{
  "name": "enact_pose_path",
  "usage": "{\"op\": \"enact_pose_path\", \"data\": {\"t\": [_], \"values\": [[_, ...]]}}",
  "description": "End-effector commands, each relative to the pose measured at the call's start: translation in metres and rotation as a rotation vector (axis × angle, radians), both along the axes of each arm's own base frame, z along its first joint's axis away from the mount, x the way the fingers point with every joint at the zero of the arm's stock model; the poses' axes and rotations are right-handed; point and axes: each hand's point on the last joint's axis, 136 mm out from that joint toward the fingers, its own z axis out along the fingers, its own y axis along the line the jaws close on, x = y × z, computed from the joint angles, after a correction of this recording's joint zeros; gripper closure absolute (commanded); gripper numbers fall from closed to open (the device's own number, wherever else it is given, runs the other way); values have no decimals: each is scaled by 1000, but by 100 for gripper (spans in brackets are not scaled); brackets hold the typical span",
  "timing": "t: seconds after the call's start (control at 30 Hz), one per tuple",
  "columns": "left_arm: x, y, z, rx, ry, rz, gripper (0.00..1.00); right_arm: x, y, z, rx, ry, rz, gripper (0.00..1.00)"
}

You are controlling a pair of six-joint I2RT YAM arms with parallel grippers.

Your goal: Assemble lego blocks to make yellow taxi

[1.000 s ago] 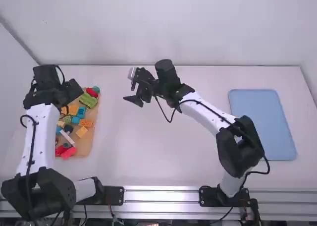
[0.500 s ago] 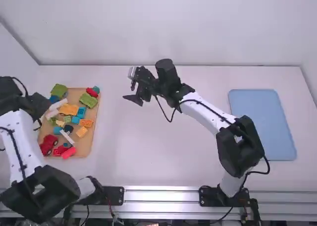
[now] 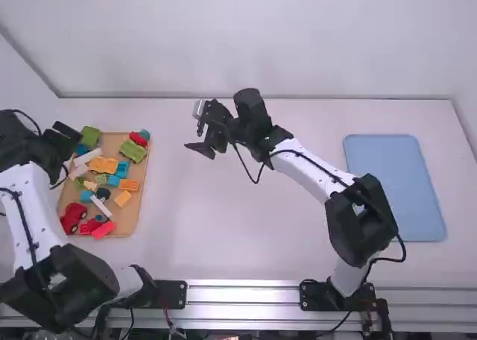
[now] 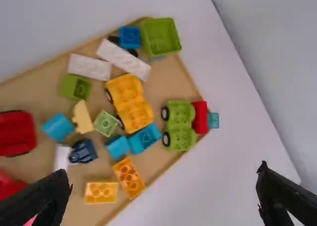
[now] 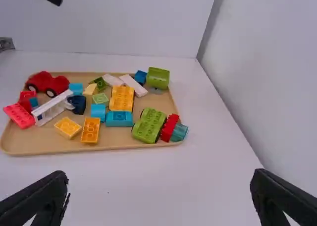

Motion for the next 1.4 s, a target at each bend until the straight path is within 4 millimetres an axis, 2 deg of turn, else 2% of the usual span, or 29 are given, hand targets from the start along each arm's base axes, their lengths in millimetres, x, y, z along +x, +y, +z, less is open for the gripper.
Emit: {"op": "enact_pose_path", "data": {"t": [0.0, 0.07, 0.1, 0.17, 0.3, 0.5, 0.67, 0.77, 1.0, 1.13, 1.27, 1.37], "values": [[18, -7, -17, -28, 35, 14, 1, -5, -1, 17, 23, -28, 8, 2], [40, -14, -32, -29, 49, -19, 1, -6, -1, 17, 16, -51, 15, 2], [41, -14, -32, -29, 49, -21, 1, -6, -1, 17, 16, -51, 15, 2], [53, -14, -46, -48, 84, -6, 1, -7, -1, 18, 20, -49, 23, 2], [60, -4, -58, -87, 191, 35, 1, -19, 2, 21, 46, -37, 95, 2], [75, 0, -72, -166, 352, 24, 1, -28, -1, 33, 100, -44, 182, 2], [67, 6, -102, -191, 498, 100, 1, -28, -1, 32, 97, -41, 182, 2], [58, 9, -131, -245, 563, 194, 0, -28, -1, 32, 96, -38, 182, 2], [57, 9, -173, -270, 559, 250, 3, -29, -1, 32, 97, -26, 184, 2], [59, 8, -189, -276, 535, 263, 9, -32, 0, 29, 90, -14, 188, 2], [63, 10, -201, -275, 503, 284, 24, -31, -1, 28, 87, -9, 185, 2], [65, 11, -208, -269, 486, 287, 25, -30, -2, 28, 86, -8, 184, 2]]}}
